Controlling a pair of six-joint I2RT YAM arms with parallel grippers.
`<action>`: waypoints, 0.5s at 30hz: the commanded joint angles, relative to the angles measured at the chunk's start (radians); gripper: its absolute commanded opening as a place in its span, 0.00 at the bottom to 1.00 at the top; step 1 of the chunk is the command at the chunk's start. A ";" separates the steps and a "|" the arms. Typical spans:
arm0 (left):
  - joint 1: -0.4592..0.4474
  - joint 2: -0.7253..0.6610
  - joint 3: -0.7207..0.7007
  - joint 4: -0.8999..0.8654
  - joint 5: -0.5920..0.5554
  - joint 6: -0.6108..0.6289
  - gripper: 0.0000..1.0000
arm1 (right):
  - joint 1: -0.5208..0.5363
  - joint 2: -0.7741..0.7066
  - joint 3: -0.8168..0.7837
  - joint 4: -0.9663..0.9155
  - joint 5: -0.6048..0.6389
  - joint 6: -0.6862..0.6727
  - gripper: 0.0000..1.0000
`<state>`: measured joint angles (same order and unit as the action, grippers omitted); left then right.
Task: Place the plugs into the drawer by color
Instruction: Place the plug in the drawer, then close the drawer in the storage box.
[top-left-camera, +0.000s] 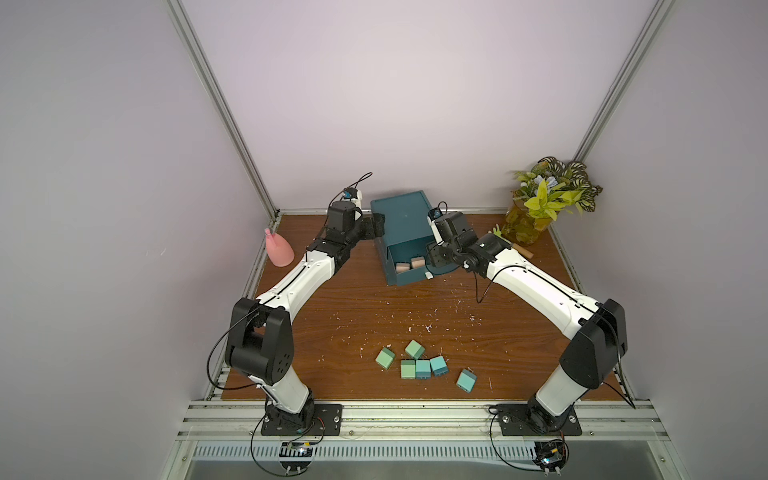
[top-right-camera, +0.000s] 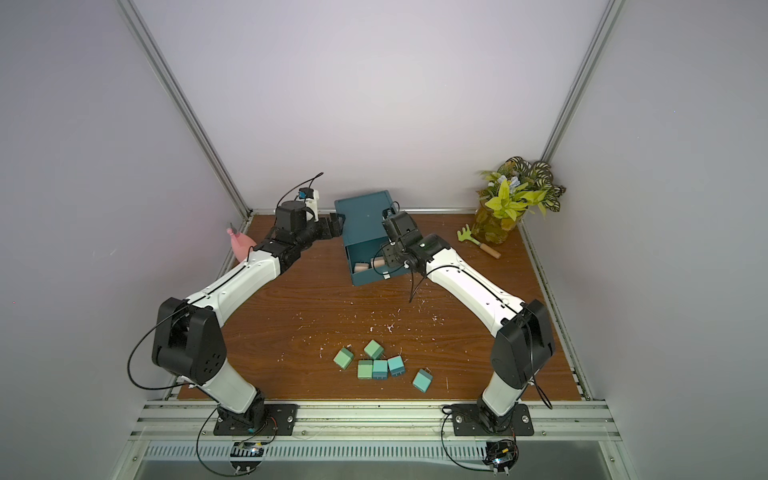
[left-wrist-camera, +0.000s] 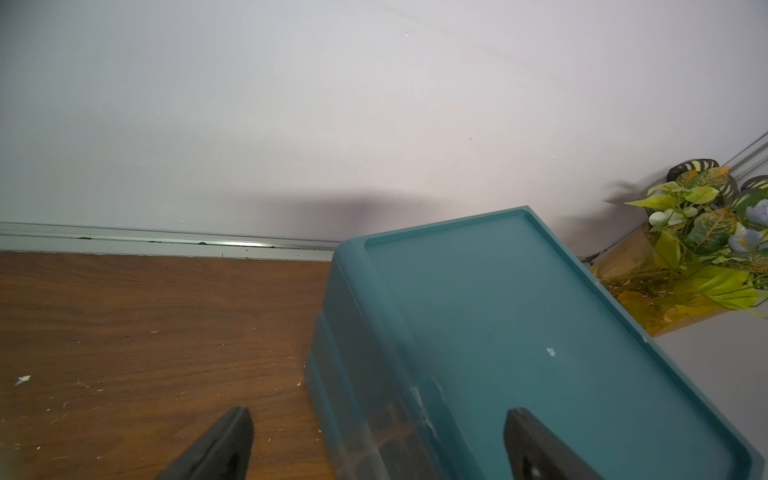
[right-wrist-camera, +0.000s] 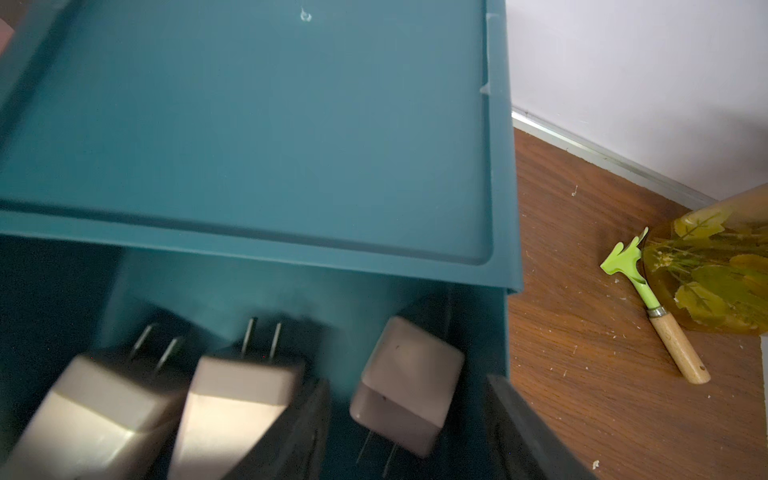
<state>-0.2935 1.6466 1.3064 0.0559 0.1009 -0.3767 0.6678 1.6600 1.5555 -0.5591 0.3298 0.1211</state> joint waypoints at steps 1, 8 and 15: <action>0.031 0.005 0.046 0.036 0.005 0.038 0.91 | -0.011 -0.136 -0.029 0.076 -0.011 0.004 0.66; 0.053 0.104 0.164 0.103 0.041 0.061 0.92 | -0.003 -0.373 -0.295 0.307 -0.047 0.040 0.67; 0.052 0.282 0.377 0.057 0.170 0.030 0.89 | 0.059 -0.594 -0.640 0.577 -0.117 0.149 0.67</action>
<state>-0.2478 1.8843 1.6363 0.1329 0.1989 -0.3435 0.6975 1.1107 0.9943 -0.1497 0.2703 0.2050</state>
